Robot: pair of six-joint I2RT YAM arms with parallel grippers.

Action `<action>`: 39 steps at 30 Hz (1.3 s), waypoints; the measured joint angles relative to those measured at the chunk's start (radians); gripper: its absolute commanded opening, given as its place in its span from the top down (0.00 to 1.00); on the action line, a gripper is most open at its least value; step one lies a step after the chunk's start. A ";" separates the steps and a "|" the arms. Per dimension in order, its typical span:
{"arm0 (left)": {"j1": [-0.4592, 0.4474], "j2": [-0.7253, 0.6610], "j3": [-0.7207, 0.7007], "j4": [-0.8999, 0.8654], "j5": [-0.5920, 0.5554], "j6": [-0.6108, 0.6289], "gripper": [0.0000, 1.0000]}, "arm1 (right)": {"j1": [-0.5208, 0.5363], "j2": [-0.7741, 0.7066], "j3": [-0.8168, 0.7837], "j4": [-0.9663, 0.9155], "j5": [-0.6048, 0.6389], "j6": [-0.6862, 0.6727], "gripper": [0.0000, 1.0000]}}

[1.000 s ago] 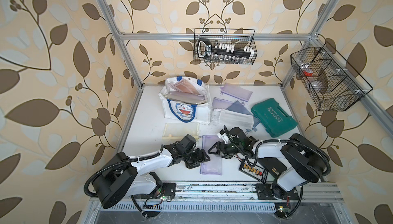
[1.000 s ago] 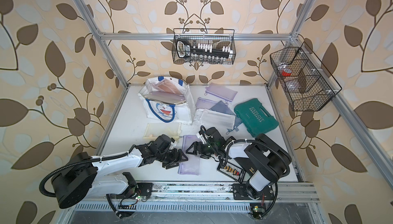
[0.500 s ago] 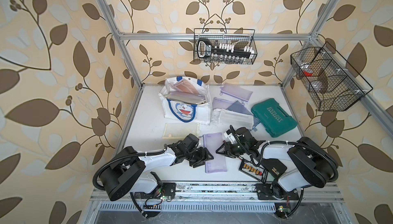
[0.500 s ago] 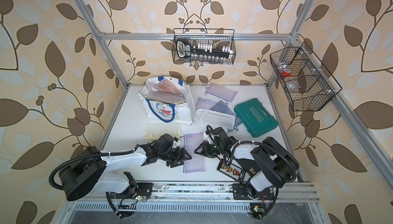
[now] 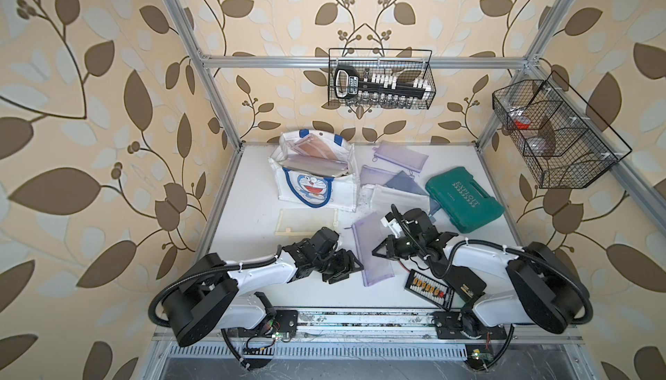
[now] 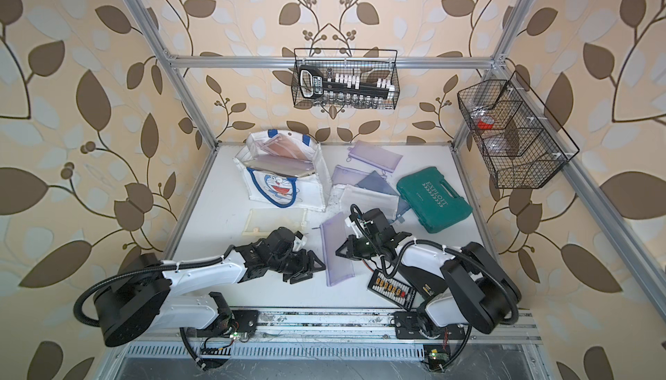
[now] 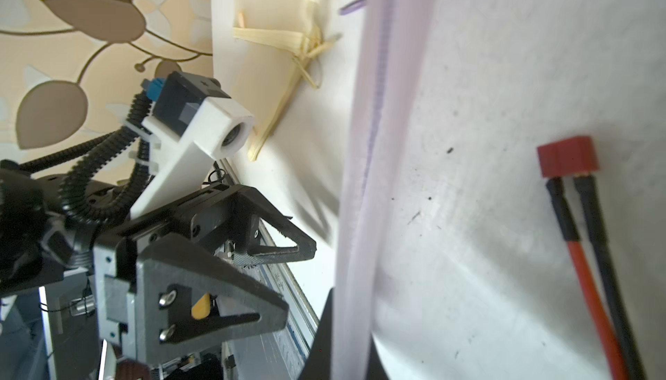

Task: Put the pencil pouch into the canvas bag
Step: Pick up the pencil pouch from the center of the board.

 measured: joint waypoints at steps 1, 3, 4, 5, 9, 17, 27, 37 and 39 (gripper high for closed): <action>0.000 -0.043 0.000 -0.023 -0.014 -0.003 0.32 | 0.000 -0.044 0.013 -0.033 0.000 -0.017 1.00; 0.000 -0.111 0.000 -0.050 -0.029 -0.012 0.29 | 0.000 -0.126 0.035 -0.082 -0.006 -0.043 1.00; 0.000 -0.143 0.001 -0.060 -0.039 -0.018 0.27 | 0.000 -0.165 0.044 -0.099 -0.015 -0.054 1.00; 0.000 -0.166 0.002 -0.068 -0.044 -0.019 0.26 | 0.000 -0.200 0.052 -0.113 -0.028 -0.062 1.00; 0.000 -0.234 0.035 -0.080 -0.076 -0.033 0.18 | -0.001 -0.303 0.077 -0.150 -0.103 -0.077 1.00; 0.000 -0.294 0.094 0.076 -0.133 -0.103 0.08 | -0.001 -0.404 0.132 -0.134 -0.251 -0.079 1.00; 0.000 -0.267 0.115 0.284 -0.113 -0.153 0.36 | -0.001 -0.411 0.175 -0.063 -0.345 -0.052 1.00; 0.001 -0.372 0.149 0.237 -0.121 -0.122 0.97 | -0.003 -0.412 0.182 -0.056 -0.337 -0.045 1.00; 0.001 -0.397 0.158 0.206 -0.125 -0.113 1.00 | -0.008 -0.412 0.182 -0.056 -0.331 -0.042 1.00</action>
